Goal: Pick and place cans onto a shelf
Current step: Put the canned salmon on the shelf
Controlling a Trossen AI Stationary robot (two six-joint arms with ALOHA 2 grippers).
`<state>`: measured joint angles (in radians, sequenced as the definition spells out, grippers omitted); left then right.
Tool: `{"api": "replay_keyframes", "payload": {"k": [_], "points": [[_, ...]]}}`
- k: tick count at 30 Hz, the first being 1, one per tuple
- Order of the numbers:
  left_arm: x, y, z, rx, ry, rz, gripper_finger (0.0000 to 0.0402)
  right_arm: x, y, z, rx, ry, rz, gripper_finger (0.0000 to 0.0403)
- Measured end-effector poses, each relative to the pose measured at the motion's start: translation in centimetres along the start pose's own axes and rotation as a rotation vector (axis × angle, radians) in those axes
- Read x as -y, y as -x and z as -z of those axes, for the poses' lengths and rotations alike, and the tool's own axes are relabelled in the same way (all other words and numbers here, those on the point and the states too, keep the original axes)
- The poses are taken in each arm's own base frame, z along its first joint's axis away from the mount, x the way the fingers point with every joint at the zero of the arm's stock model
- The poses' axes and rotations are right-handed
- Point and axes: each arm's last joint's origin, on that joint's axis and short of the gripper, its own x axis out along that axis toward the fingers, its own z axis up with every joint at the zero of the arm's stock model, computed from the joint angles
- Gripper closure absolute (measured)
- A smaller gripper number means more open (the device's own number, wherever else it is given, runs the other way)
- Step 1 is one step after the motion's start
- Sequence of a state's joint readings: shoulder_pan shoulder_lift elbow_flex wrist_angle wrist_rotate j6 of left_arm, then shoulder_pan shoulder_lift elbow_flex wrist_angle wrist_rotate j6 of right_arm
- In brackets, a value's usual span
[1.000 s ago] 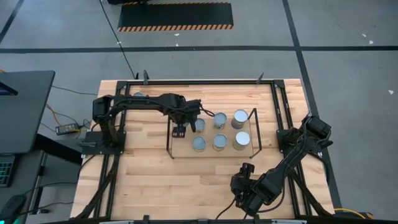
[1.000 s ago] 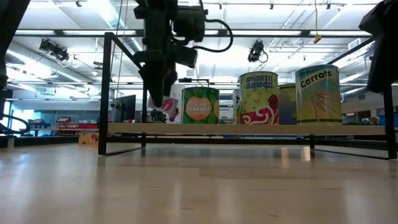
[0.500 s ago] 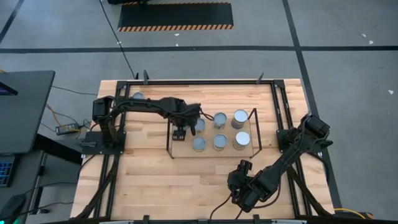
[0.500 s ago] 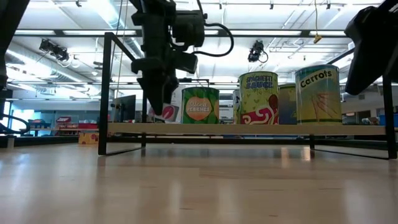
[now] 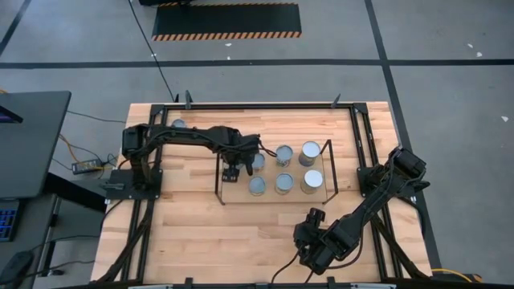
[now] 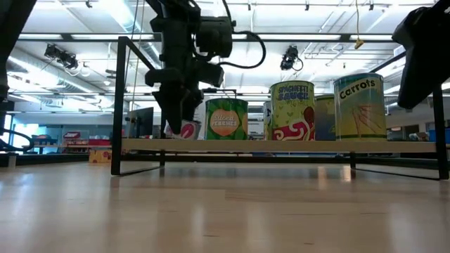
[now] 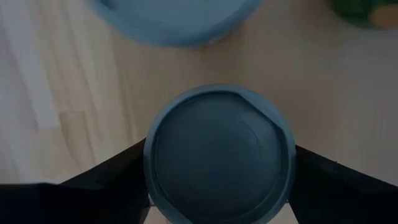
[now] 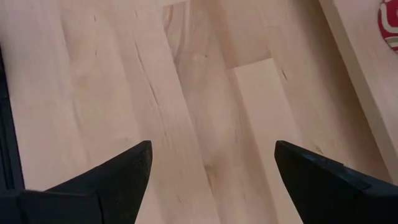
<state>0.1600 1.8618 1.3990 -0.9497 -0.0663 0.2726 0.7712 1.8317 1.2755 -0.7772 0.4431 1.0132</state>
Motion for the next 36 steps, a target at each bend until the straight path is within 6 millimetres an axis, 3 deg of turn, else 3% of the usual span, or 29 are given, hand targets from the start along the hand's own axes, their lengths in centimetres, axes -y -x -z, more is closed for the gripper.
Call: {"api": "replay_keyframes", "payload": {"k": [36], "points": [[-0.06,-0.59,0.47,-0.089,-0.037,-0.044,0.0098,-0.29,0.0,-0.09,-0.004,-0.02,-0.037,0.0056]]}}
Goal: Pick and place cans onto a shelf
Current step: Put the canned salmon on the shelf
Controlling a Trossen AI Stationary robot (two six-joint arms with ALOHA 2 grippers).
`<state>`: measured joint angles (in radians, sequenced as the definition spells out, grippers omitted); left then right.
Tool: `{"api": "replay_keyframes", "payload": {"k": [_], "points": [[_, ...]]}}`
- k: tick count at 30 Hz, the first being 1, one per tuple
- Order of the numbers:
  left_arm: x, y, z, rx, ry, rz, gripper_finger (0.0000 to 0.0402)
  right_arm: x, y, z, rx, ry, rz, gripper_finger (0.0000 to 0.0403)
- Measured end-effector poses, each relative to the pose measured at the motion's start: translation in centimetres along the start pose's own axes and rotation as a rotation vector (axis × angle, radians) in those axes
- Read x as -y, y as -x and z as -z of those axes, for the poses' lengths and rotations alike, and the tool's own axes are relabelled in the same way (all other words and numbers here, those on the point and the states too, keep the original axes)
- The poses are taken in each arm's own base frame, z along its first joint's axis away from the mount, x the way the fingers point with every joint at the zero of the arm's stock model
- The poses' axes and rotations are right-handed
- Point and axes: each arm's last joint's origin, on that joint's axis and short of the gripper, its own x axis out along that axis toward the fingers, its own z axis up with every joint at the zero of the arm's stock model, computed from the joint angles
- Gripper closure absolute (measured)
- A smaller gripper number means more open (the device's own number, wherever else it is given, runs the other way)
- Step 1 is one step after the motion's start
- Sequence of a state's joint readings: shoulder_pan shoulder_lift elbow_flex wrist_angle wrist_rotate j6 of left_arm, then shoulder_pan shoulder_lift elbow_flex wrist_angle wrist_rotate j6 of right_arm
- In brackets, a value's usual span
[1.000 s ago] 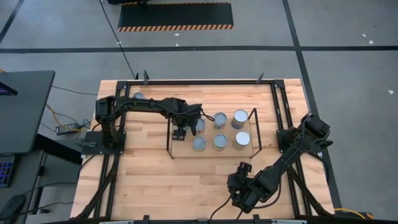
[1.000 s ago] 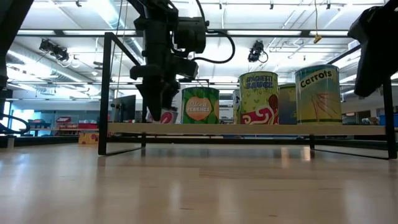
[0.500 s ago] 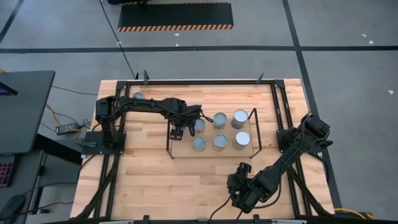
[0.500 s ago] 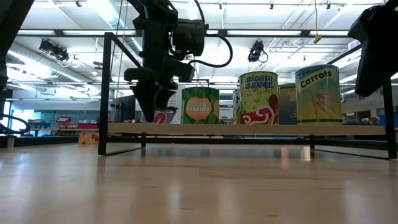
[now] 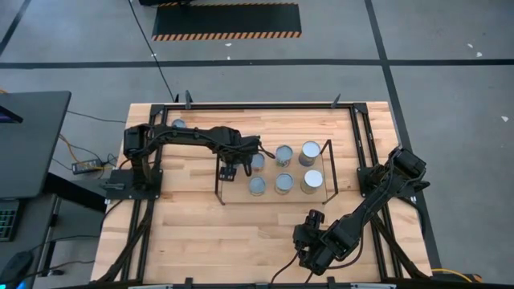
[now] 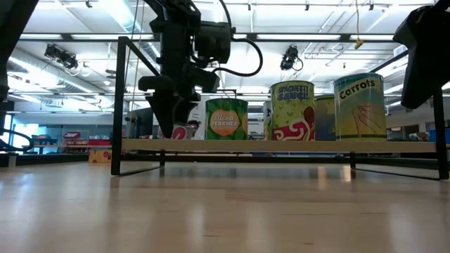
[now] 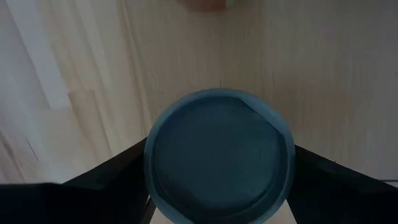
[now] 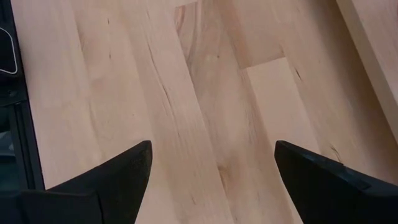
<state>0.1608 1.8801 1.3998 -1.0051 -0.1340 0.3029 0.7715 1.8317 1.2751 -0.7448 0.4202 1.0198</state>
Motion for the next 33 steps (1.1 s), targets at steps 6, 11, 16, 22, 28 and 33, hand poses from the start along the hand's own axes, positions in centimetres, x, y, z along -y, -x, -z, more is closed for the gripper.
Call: {"api": "replay_keyframes", "payload": {"k": [6,11,16,22,28,33], "points": [[-0.04,0.0,-0.1,0.01,0.005,-0.006,0.0068,0.0,0.0,0.0,0.0,-0.001,0.0,0.0056],[-0.08,0.0,-0.1,0.006,0.004,-0.019,0.0049,0.0,0.0,0.0,0.0,0.0,0.0,0.0056],[-0.3,0.52,-0.42,0.023,0.007,-0.038,0.0048,0.0,0.0,0.0,0.0,0.001,0.0,0.0056],[-0.29,0.66,-0.35,0.011,0.006,-0.035,0.0047,-0.01,0.0,-0.01,0.001,-0.001,-0.001,0.0056],[0.02,0.76,-0.3,0.003,0.001,-0.028,0.0047,-0.03,0.0,-0.02,0.002,0.0,-0.003,0.0056],[0.29,0.81,-0.3,0.0,-0.005,-0.018,0.0047,-0.04,0.0,-0.02,0.0,-0.001,-0.004,0.0056]]}}
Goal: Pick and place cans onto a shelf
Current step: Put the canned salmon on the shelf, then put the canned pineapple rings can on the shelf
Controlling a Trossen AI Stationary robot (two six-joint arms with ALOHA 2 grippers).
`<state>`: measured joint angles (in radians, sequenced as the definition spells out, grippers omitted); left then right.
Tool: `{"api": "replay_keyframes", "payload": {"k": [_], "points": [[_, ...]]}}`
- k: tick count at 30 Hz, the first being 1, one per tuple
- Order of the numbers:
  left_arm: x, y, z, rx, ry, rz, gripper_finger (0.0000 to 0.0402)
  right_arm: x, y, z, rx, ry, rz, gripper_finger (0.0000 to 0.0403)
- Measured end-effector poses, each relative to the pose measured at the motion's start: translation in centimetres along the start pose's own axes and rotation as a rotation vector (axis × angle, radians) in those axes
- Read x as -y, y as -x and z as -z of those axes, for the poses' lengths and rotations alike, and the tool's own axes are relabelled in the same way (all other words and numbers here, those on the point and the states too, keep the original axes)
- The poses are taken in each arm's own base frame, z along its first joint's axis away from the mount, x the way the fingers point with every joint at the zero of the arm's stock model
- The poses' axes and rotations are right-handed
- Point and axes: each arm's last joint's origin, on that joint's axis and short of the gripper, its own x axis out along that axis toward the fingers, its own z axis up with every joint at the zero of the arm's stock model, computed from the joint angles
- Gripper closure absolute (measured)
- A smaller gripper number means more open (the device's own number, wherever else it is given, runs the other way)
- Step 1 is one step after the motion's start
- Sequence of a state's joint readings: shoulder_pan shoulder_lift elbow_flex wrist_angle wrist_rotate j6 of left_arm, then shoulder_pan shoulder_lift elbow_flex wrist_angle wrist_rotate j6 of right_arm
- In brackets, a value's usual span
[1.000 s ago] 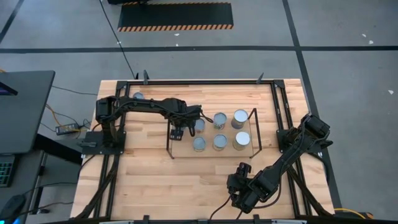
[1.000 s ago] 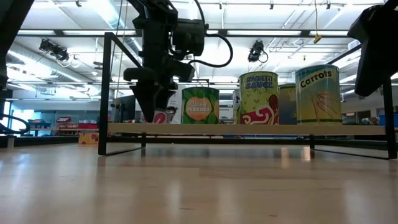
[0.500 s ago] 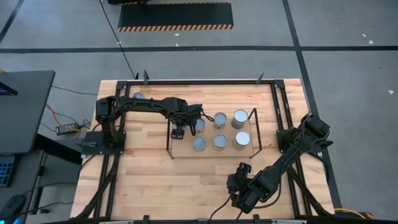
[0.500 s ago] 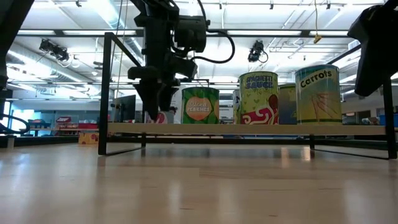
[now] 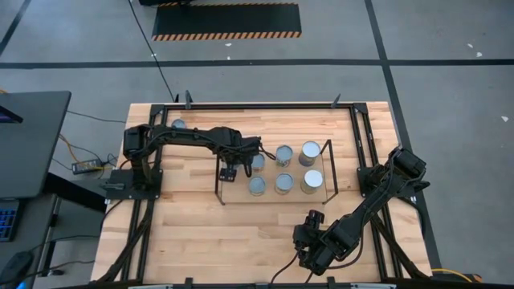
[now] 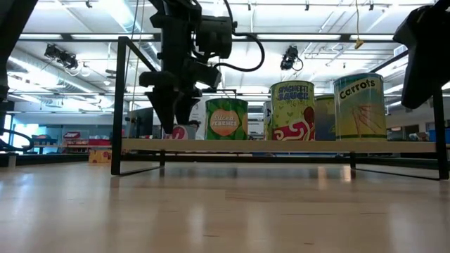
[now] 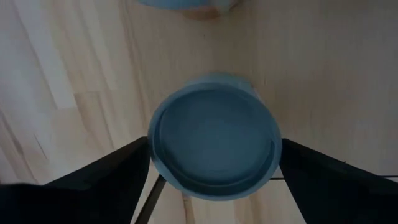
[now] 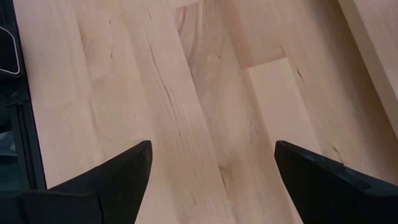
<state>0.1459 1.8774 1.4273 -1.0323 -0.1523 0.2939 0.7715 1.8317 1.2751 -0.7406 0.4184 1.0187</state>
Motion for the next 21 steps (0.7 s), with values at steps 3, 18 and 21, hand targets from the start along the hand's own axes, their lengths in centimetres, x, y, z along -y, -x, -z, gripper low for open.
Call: {"api": "replay_keyframes", "payload": {"k": [3,18,21], "points": [[0.1,0.0,0.0,0.0,0.0,0.0,0.0047,0.0,0.0,0.0,-0.001,0.0,0.0,0.0056],[-0.1,2.6,-0.2,0.056,0.021,-0.015,0.0047,0.0,0.0,0.1,-0.024,0.0,-0.015,0.0056],[-0.4,5.3,-0.8,0.137,0.025,0.003,0.0047,-0.1,0.0,0.0,-0.021,-0.002,-0.019,0.0056]]}}
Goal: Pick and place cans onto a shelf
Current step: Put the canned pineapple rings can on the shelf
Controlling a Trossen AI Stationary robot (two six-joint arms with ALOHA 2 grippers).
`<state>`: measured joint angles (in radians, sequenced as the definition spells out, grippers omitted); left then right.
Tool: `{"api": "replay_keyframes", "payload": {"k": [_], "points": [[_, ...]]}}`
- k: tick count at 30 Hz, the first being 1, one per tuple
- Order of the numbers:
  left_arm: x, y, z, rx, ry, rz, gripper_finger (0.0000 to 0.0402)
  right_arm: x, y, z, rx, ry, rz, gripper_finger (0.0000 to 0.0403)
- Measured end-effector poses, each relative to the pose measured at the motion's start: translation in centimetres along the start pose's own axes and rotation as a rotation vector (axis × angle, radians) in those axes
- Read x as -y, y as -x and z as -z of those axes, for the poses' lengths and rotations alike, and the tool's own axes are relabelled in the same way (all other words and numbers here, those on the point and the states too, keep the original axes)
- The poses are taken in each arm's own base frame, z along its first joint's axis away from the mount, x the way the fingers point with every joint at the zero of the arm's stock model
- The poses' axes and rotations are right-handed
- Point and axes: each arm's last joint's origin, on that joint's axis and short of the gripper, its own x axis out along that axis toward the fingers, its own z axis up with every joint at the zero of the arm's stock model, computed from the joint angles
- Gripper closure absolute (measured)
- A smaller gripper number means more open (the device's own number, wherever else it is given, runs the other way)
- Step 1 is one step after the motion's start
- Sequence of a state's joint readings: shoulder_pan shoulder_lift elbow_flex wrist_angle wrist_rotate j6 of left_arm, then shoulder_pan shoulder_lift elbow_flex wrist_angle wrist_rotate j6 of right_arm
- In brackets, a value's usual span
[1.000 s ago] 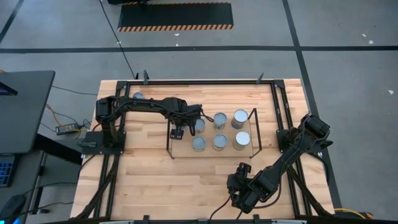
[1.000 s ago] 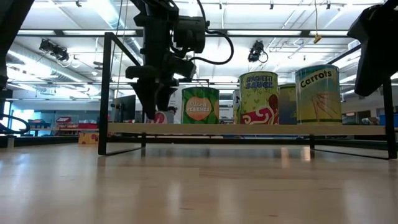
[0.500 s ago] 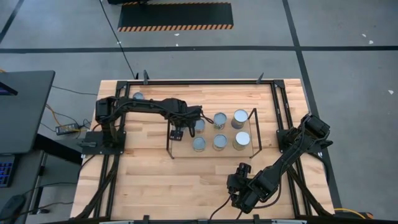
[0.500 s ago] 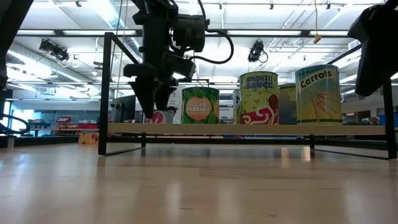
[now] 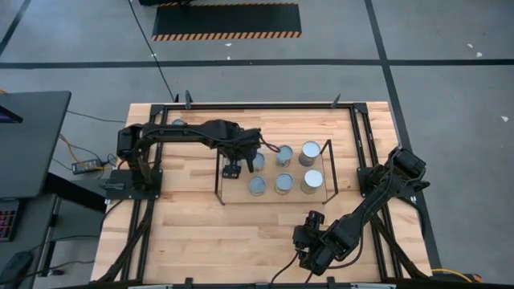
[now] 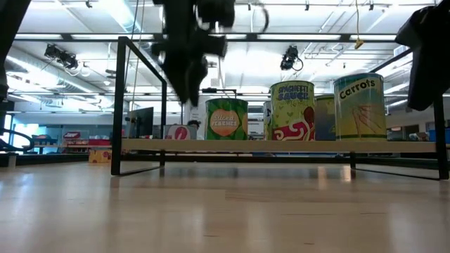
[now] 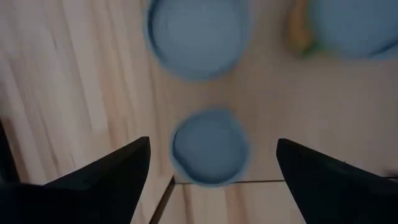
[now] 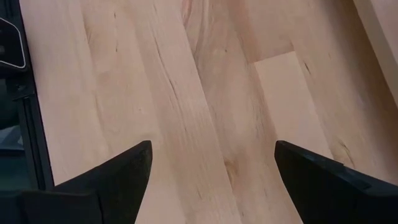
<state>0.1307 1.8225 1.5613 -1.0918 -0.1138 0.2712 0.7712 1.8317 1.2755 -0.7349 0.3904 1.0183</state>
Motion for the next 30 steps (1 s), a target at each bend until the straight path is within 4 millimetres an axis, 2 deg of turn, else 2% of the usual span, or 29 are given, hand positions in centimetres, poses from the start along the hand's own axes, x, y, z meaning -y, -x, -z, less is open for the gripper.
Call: {"api": "replay_keyframes", "payload": {"k": [5,8,11,14,17,23,25,30], "points": [[-0.8,5.7,-1.2,0.173,0.036,0.02,0.0047,0.0,0.0,0.0,0.001,-0.001,-0.004,0.0056],[-1.9,9.4,-0.7,0.211,0.061,0.005,0.0047,0.0,0.0,0.0,0.002,-0.004,-0.006,0.0056],[-3.5,12.3,0.9,0.19,0.14,-0.017,0.0047,-0.1,0.0,0.0,0.003,-0.014,-0.008,0.0056],[-5.6,13.6,3.6,0.128,0.249,-0.066,0.0047,-0.2,0.0,-0.1,0.012,-0.018,-0.015,0.0056],[-8.0,13.3,6.5,0.051,0.375,-0.085,0.0047,-0.2,0.0,-0.1,0.019,-0.019,-0.018,0.0056],[-12.2,10.9,13.0,-0.062,0.635,-0.113,0.0055,-0.3,0.0,-0.1,0.019,-0.011,-0.022,0.0056],[-13.3,9.3,15.1,-0.113,0.726,-0.11,0.0055,-0.3,0.0,-0.1,0.018,-0.009,-0.024,0.0056],[-15.0,4.0,19.6,-0.211,0.969,-0.098,0.0053,-0.3,0.1,0.0,0.016,-0.008,-0.026,0.0056]]}}
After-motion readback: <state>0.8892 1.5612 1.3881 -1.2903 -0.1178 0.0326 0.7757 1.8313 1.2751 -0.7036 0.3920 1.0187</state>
